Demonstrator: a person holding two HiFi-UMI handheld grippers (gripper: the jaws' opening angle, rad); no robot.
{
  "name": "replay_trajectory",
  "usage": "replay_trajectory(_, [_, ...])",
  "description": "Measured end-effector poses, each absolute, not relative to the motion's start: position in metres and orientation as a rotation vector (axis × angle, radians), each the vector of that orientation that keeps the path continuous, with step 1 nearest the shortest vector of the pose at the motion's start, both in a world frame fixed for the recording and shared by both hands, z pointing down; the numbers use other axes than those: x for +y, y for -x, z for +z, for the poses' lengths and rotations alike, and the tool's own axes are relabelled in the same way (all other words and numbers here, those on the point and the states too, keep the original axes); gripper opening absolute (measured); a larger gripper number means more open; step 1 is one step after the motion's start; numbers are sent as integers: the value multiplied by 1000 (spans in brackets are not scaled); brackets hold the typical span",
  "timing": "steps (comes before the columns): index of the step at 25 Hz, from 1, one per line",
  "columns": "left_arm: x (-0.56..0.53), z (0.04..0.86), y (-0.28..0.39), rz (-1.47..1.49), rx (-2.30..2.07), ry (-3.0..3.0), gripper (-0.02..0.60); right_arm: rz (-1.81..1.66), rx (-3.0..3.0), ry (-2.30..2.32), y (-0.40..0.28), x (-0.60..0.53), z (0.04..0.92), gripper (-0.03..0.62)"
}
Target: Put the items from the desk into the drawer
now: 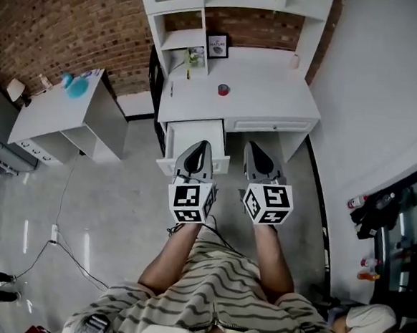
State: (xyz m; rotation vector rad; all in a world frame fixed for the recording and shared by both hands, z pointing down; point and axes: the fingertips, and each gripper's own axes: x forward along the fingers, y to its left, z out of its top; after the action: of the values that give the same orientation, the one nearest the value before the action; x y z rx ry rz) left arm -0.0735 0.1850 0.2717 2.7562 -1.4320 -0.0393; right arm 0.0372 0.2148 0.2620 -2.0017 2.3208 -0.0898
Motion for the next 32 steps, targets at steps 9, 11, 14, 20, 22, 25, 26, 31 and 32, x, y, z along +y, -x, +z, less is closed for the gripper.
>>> replay_trajectory(9, [-11, 243, 26, 16, -1296, -2838, 3, -130, 2233, 2059, -71, 9, 232, 12])
replay_trajectory(11, [-38, 246, 19, 24, -1283, -2841, 3, -142, 2232, 2063, -76, -17, 234, 12])
replay_trajectory(14, [-71, 248, 8, 31, -1269, -2843, 3, -146, 2227, 2075, -86, -50, 235, 12])
replay_trajectory(20, [-104, 253, -10, 54, -1255, -2845, 3, -171, 2241, 2091, -99, -87, 243, 12])
replay_trajectory(22, [-109, 255, -18, 65, -1255, -2848, 3, -184, 2245, 2090, -105, -92, 247, 12])
replay_trajectory(25, [-120, 262, -34, 72, -1245, -2843, 3, -198, 2253, 2088, -118, -102, 254, 12])
replay_trajectory(26, [-124, 264, -39, 75, -1241, -2835, 3, -206, 2259, 2082, -122, -107, 258, 12])
replay_trajectory(31, [-139, 276, -65, 106, -1250, -2810, 3, -270, 2294, 2040, -141, -125, 274, 12])
replay_trajectory(32, [-143, 278, -69, 112, -1255, -2805, 3, -274, 2302, 2038, -143, -130, 276, 12])
